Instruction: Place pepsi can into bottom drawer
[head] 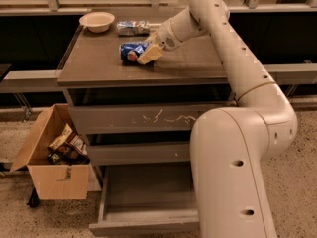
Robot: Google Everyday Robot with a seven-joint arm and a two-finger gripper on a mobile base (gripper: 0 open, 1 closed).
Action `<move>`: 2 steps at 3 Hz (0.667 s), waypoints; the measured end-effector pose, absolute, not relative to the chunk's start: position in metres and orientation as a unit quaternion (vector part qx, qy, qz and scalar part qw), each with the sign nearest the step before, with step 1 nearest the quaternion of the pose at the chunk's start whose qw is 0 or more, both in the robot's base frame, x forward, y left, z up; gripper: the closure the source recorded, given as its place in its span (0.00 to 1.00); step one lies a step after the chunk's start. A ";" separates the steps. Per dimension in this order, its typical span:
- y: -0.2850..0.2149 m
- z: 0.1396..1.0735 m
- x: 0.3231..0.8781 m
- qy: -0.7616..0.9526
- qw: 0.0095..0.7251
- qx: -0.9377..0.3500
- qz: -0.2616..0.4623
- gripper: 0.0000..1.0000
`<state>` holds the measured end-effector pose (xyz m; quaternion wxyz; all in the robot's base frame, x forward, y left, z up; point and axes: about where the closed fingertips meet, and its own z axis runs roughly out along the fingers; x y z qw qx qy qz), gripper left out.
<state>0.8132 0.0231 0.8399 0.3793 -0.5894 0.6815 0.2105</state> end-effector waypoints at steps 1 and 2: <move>0.028 0.844 0.807 0.671 0.379 -0.600 0.215 0.72; -0.003 0.882 0.788 0.656 0.411 -0.602 0.196 0.96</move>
Offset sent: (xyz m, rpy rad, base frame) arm -0.1294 -0.0766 0.0762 0.0074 -0.1463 0.0206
